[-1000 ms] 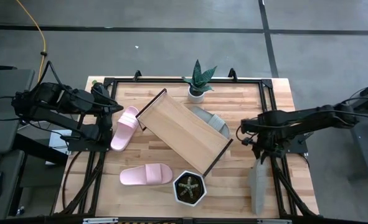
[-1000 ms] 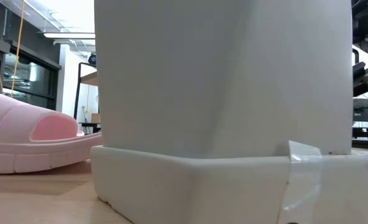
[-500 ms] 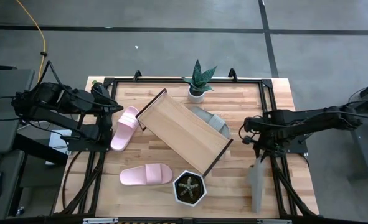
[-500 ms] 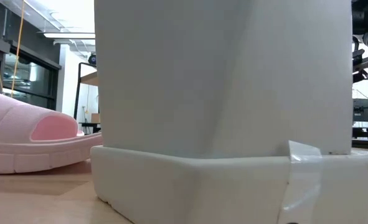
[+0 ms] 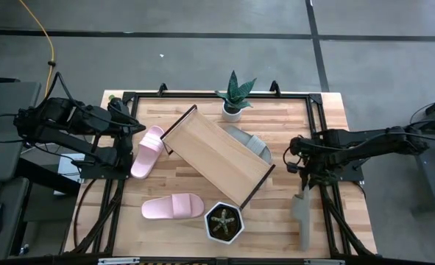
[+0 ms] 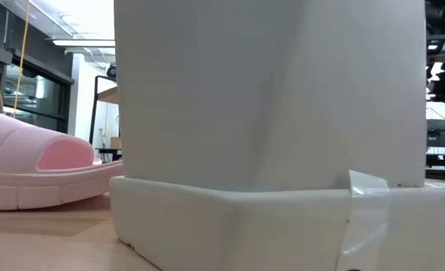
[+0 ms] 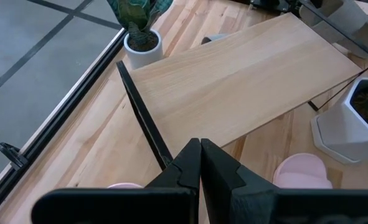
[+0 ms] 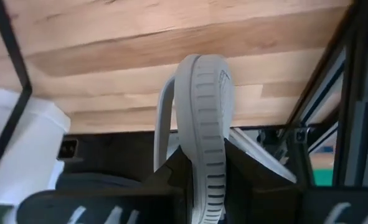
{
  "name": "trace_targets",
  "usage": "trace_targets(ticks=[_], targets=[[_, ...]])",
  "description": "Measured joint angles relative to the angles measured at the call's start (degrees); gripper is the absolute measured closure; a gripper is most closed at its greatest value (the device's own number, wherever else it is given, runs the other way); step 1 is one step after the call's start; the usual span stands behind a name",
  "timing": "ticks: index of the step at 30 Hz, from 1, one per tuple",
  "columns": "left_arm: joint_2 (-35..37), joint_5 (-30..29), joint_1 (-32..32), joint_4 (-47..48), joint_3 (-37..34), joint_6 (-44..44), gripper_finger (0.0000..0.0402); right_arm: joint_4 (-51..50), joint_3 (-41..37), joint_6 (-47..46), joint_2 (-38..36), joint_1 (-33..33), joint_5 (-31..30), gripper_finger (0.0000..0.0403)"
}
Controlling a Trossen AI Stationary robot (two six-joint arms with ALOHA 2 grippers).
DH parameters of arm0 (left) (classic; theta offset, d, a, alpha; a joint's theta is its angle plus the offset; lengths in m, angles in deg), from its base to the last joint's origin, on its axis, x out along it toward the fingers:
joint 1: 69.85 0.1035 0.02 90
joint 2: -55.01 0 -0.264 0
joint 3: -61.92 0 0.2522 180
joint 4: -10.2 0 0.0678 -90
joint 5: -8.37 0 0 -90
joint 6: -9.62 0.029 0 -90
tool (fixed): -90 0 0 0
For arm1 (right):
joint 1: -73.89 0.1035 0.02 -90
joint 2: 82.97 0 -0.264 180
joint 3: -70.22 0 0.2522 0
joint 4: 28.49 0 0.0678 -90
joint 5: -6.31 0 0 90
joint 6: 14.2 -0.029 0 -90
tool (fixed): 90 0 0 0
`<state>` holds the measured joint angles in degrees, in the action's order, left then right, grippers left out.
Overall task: Pick and place slides into the shelf
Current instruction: Put the bottom gray slipper on the shelf
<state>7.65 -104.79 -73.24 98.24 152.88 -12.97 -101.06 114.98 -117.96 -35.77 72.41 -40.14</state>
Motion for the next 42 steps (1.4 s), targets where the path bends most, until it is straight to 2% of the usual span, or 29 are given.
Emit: trace_targets(ticks=[12, 21, 34, 42], targets=[[-0.6, 0.0, 0.0, -0.4, 0.0, -0.4, 0.0401, 0.0, 0.0, 13.2, 0.0, 0.0, -2.2, 0.0364], [-1.2, 0.0, 0.0, -0.5, 0.0, -5.4, 0.0401, 1.8, 1.8, 22.5, -0.1, 0.0, -4.7, 0.0364], [-2.6, 0.0, 0.0, -0.5, 0.0, -8.3, 0.0401, -16.4, 16.9, 36.5, -0.1, 0.0, -7.1, 0.0364], [-5.0, 0.0, 0.0, -0.5, 0.0, -9.2, 0.0401, -24.3, 28.1, 38.3, -0.1, 0.0, -17.0, 0.0364]])
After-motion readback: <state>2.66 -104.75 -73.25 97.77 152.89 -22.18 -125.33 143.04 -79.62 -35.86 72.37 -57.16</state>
